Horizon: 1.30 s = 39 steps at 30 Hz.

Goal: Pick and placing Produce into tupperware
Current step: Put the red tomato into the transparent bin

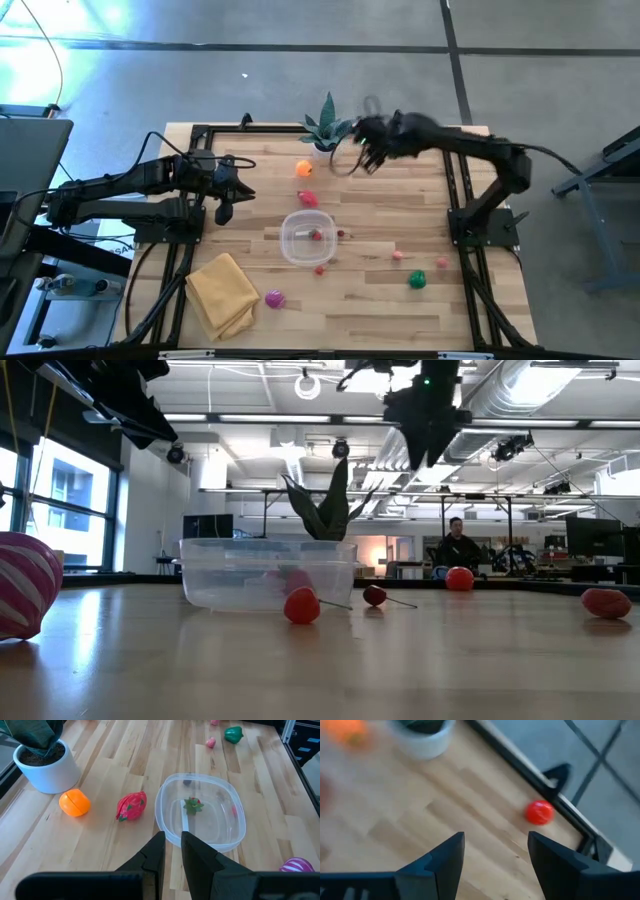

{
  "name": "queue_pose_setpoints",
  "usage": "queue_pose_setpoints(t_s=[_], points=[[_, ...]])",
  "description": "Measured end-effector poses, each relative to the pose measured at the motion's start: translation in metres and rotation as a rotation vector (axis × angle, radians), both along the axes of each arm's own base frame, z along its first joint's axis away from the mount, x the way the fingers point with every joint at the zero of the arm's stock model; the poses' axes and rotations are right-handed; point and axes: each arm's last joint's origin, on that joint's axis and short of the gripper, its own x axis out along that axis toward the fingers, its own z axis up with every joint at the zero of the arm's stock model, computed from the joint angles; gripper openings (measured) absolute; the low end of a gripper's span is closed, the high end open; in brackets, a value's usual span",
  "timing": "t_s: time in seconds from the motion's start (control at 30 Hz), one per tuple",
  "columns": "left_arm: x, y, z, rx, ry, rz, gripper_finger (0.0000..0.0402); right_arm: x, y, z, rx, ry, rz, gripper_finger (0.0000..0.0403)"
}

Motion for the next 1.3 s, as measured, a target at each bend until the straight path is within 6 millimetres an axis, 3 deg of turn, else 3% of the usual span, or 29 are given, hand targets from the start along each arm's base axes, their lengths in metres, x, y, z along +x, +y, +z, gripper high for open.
queue_pose_setpoints(t_s=[0.2,0.5,0.93,1.13,1.3], points=[[0.000,0.000,0.000,0.000,0.000,0.000,0.0053,-0.045,-0.042,0.014,0.063,-0.106,-0.355,0.0210],[0.000,0.000,0.000,0.000,0.000,0.000,0.0053,-0.070,-0.101,-0.004,0.138,-0.081,-0.540,0.0210],[0.000,0.000,0.000,0.000,0.000,0.000,0.0053,-0.058,-0.174,-0.069,0.272,-0.084,-0.465,0.0241],[0.000,0.000,0.000,0.000,0.000,0.000,0.0053,-0.065,-0.189,-0.098,0.358,0.020,-0.497,0.0256],[0.000,0.000,0.000,0.000,0.000,0.000,0.0053,-0.065,-0.192,-0.104,0.368,0.017,-0.507,0.0257]])
